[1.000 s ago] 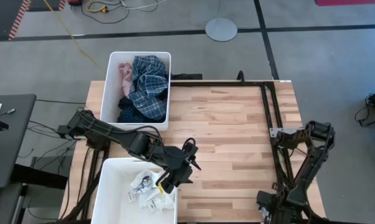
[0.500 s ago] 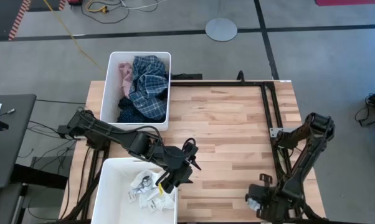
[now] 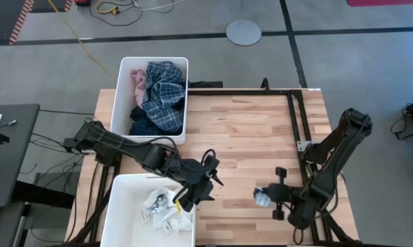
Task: Sort clothes
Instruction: Put the white striped sock into the bottom white bin
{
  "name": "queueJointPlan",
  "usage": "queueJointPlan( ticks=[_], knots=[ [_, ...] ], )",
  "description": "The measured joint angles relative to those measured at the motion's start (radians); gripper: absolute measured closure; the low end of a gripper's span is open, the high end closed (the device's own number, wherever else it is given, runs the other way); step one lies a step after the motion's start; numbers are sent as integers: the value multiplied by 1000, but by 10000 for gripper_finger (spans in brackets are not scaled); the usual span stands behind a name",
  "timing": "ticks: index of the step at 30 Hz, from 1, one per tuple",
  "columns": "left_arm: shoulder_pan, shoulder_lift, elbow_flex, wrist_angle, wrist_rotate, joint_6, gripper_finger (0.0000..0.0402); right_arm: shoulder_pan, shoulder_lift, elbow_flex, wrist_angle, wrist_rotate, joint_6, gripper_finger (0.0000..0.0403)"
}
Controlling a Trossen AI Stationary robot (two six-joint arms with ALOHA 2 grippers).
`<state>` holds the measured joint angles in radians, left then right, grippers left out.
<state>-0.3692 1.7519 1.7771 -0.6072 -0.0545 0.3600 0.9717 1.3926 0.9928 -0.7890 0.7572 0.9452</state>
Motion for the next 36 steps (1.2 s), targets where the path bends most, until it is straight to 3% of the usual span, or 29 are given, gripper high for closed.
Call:
queueJointPlan(
  ticks=[7,16,28,36],
  knots=[
    [17,0,0,52,0,6,148,-116,-34,0,202,49,-343,403],
    [21,0,0,92,-1,153,148,-206,-34,0,517,29,-716,403],
    [32,0,0,141,-4,175,148,-311,-34,0,768,-1,-980,403],
    [47,0,0,131,-25,212,148,-357,-34,0,847,-105,-1041,403]
  ],
)
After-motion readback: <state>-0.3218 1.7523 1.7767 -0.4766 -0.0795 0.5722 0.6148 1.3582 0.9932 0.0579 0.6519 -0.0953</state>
